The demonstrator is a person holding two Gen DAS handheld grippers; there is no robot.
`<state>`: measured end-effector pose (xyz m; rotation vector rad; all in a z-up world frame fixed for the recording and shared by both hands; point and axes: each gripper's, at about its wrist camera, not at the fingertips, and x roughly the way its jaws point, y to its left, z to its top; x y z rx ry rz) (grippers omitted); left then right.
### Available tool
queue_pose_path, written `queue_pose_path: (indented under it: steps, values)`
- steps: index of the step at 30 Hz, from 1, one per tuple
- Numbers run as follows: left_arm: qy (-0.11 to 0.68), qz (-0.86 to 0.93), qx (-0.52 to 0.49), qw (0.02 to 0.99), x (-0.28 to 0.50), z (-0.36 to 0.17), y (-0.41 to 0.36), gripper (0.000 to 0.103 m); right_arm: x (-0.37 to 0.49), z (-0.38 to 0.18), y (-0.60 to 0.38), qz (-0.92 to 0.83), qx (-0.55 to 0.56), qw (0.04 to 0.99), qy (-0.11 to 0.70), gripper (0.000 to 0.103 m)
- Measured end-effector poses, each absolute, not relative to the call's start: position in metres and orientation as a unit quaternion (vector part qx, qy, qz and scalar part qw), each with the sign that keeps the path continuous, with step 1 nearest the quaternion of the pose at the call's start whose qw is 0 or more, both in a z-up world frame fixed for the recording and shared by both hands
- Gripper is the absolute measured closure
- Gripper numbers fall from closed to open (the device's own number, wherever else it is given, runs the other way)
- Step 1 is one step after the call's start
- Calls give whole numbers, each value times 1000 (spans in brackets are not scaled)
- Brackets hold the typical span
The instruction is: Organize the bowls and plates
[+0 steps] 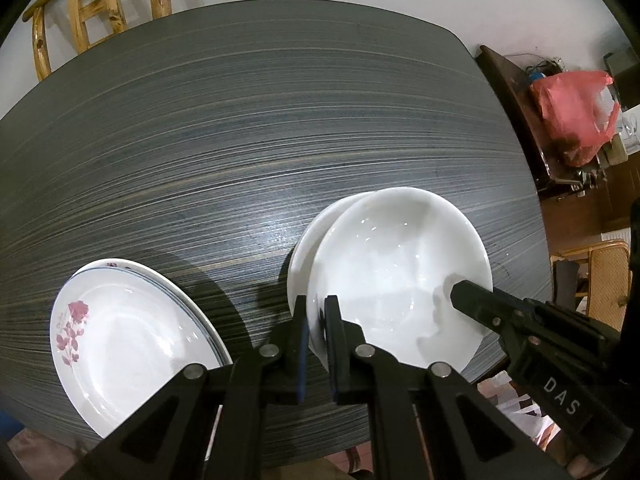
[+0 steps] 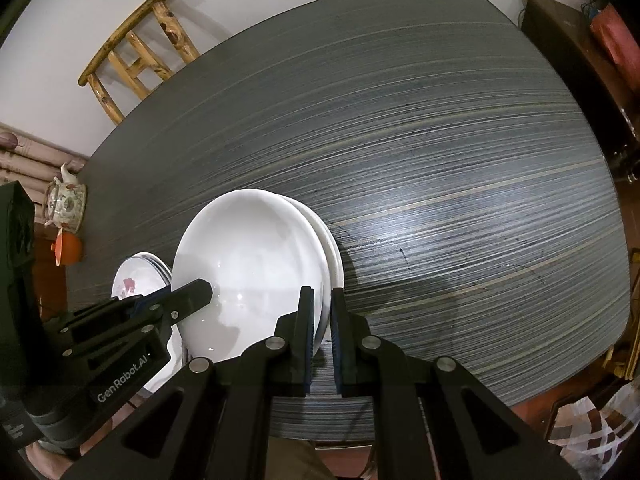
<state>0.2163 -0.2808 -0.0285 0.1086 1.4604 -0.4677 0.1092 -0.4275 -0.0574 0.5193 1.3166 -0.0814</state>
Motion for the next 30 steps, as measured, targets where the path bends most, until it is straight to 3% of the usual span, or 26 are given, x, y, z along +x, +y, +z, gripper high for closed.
queue_pose_path:
  steps: [30]
  values:
    - [662,-210,50,718,211,-29,-287,95,112,-57,-433,-35,241,756,607,92]
